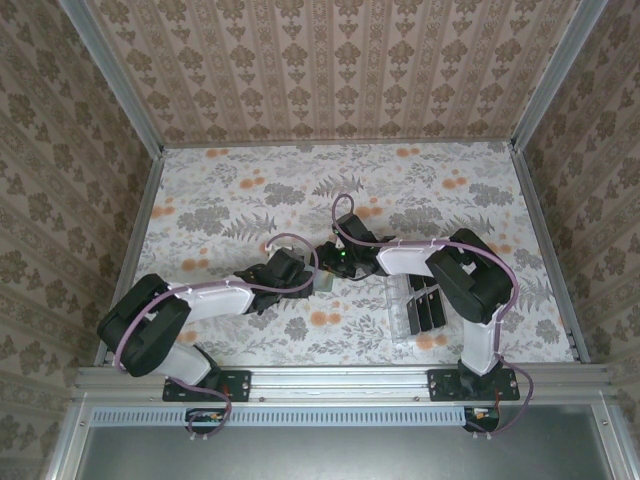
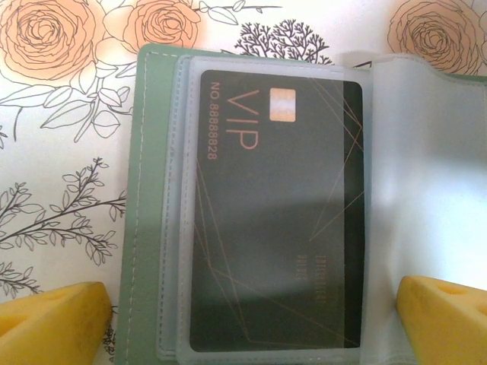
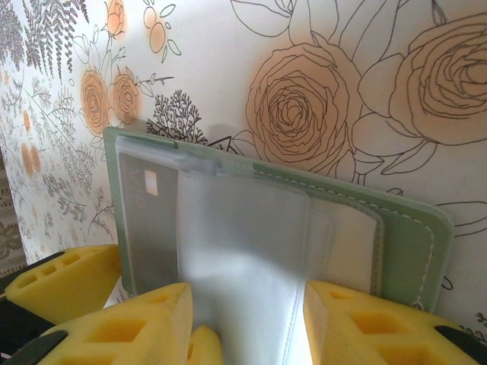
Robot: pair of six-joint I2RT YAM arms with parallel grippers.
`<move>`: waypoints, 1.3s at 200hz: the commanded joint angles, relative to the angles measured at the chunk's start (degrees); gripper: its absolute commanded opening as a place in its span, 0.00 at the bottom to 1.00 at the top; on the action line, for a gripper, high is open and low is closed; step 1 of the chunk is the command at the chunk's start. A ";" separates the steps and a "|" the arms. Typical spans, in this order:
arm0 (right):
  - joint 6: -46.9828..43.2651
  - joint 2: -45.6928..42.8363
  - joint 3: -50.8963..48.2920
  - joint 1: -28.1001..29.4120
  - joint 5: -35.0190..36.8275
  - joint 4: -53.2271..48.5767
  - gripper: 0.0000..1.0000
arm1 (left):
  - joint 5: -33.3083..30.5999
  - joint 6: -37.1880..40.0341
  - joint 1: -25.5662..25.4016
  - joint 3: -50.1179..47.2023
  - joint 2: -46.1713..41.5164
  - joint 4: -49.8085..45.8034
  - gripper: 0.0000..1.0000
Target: Put the credit cards into the card holder
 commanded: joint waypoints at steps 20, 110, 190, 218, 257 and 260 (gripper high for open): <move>-1.28 2.06 0.44 0.29 0.89 -1.12 0.45 | 0.19 -1.21 1.18 -1.73 0.18 -1.15 1.00; -0.36 4.84 4.14 0.26 -3.27 -0.29 0.45 | 0.39 -0.97 1.33 -1.40 -4.96 -3.01 1.00; 0.74 5.23 5.29 0.30 -4.74 0.54 0.45 | -1.09 -2.04 8.25 -0.09 -10.92 -13.03 1.00; -0.03 4.81 4.82 0.35 -3.96 -0.47 0.45 | 1.46 -0.44 13.52 0.42 -9.95 -13.87 1.00; -1.88 3.36 3.32 0.38 -2.21 -2.80 0.45 | 3.58 2.12 16.42 1.61 -8.46 -13.46 1.00; -1.97 3.33 3.30 0.34 -2.09 -2.97 0.45 | 3.72 2.23 16.53 1.68 -8.30 -13.44 1.00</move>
